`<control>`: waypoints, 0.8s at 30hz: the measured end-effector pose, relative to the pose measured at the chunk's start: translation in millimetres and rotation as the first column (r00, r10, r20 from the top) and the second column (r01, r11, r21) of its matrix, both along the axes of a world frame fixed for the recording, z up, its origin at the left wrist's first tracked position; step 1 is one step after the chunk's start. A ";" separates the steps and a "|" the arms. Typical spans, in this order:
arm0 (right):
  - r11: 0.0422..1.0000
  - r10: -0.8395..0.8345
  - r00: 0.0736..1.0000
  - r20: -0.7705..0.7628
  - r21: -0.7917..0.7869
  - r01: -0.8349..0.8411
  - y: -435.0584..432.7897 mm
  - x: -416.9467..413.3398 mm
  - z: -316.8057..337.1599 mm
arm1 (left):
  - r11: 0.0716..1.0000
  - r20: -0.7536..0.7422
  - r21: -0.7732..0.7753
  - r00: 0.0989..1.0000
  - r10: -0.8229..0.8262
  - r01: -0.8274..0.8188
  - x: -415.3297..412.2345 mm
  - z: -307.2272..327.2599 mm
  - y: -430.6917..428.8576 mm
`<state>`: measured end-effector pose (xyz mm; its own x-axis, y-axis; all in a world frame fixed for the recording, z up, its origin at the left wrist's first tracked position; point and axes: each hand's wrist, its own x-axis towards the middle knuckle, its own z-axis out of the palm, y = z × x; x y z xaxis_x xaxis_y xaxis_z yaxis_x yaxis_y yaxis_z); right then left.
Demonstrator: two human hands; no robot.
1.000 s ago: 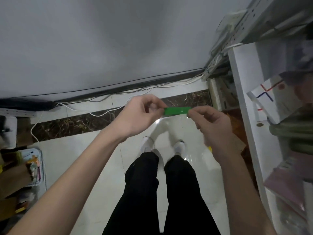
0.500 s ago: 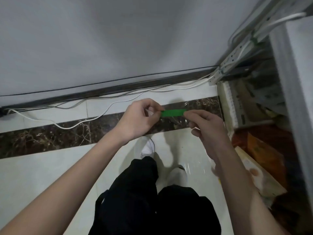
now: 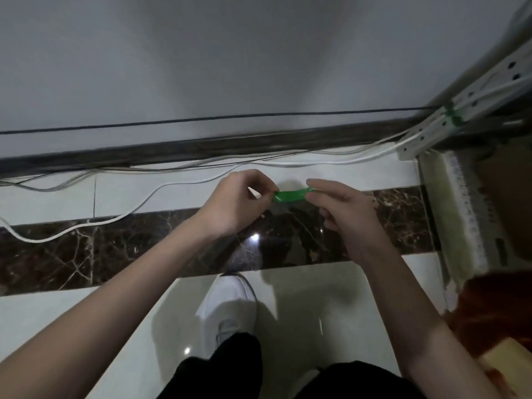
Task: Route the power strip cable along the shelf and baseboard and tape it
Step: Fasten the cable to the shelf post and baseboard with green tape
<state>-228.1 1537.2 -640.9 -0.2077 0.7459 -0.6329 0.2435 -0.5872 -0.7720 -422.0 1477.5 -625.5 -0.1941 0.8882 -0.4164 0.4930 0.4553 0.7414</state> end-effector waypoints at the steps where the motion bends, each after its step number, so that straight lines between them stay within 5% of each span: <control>1: 0.999 0.021 1.000 0.012 0.024 -0.021 2.1 -1.0 -6.0 | 1.000 0.006 0.009 1.000 -0.004 0.004 -1.3 -8.2 1.2; 12: 0.959 0.158 0.984 0.077 0.224 -0.172 25.7 -20.5 -33.8 | 0.982 0.076 0.024 0.980 0.186 -0.188 -8.3 -49.8 -4.6; 19: 0.818 0.385 0.888 0.250 0.353 -0.454 56.5 -51.4 -42.3 | 0.876 0.344 -0.117 0.808 0.478 -0.468 0.1 -72.9 -8.2; 24: 0.743 0.481 0.813 0.328 0.338 -0.577 77.0 -73.6 -37.4 | 0.852 0.132 -0.050 0.842 0.523 -0.522 -9.5 -98.9 -3.8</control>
